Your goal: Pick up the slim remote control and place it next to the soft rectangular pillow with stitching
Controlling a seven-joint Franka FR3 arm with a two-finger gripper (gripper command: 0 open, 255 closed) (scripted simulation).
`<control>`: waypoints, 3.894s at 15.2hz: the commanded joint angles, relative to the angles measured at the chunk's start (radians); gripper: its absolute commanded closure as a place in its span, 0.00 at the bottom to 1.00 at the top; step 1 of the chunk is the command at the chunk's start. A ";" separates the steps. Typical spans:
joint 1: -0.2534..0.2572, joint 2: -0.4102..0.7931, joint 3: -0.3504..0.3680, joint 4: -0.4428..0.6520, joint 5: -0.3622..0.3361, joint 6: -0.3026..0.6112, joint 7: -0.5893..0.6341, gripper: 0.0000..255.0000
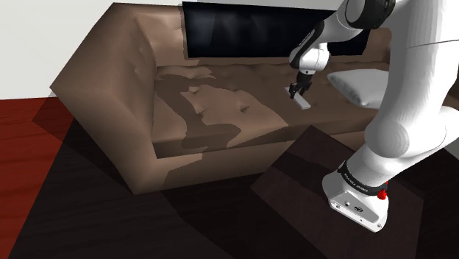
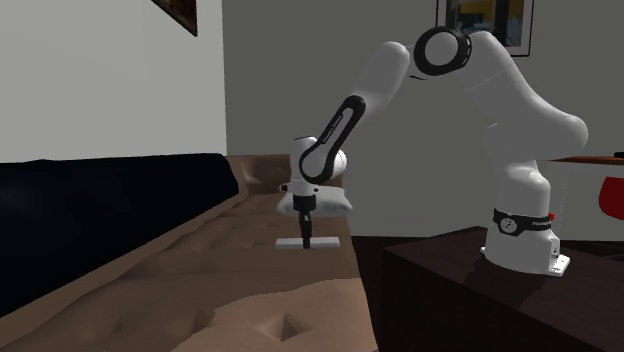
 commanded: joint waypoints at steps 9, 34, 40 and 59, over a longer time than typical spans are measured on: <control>0.033 -0.113 -0.043 -0.023 -0.047 -0.089 0.029 1.00; 0.084 -0.337 -0.110 0.022 -0.165 -0.344 0.100 1.00; -0.021 -0.279 -0.142 0.097 -0.129 -0.367 -0.048 1.00; -0.178 -0.088 -0.132 0.201 -0.028 -0.297 -0.237 1.00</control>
